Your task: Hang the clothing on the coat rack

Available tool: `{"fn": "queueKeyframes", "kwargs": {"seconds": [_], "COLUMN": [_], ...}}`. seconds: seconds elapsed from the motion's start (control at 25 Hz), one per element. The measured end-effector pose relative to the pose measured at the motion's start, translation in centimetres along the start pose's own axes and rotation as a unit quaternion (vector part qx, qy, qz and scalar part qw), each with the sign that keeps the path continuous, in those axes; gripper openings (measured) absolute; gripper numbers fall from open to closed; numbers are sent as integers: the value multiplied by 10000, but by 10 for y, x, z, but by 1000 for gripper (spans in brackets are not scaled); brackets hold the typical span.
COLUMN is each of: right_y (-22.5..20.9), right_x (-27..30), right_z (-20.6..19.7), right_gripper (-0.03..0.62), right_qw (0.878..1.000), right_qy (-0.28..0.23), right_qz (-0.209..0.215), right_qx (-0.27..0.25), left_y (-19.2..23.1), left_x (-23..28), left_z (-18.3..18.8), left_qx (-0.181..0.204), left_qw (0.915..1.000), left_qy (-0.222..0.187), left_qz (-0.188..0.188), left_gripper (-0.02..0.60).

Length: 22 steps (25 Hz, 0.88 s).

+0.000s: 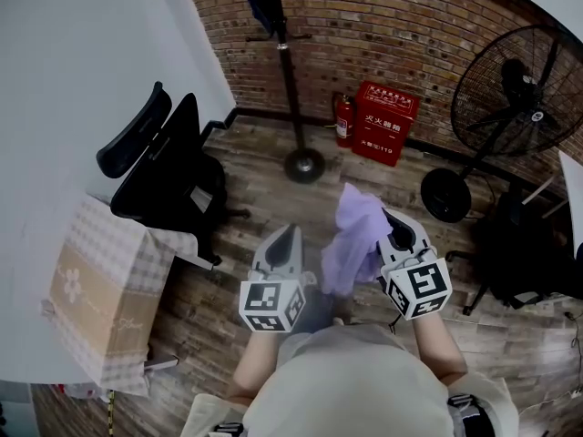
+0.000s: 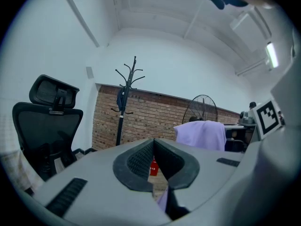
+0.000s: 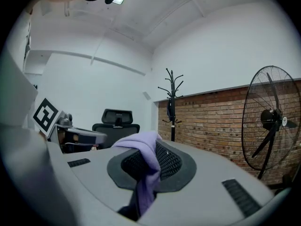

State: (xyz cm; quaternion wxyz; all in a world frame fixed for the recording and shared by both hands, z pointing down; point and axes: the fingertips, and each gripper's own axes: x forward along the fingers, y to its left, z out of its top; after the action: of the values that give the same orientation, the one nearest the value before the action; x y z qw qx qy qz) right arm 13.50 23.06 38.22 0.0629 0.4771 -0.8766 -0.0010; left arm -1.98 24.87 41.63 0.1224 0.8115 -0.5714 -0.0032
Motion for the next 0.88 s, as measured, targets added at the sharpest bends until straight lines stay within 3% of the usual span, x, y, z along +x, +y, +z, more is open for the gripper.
{"fn": "queueKeyframes", "kwargs": {"seconds": [0.44,0.88], "right_y": [-11,-36], "right_x": [47,134], "right_z": [0,14], "right_gripper": [17,17], "right_qw": [9999,9999], "right_qy": [22,13], "right_qz": [72,-6], "right_qx": [-76,-170], "left_y": [27,82], "left_x": [45,123], "left_z": [0,30], "left_qx": [-112,-118], "left_qw": [9999,9998], "left_qy": [73,22], "left_qz": [-101,-141], "left_gripper": [3,3]}}
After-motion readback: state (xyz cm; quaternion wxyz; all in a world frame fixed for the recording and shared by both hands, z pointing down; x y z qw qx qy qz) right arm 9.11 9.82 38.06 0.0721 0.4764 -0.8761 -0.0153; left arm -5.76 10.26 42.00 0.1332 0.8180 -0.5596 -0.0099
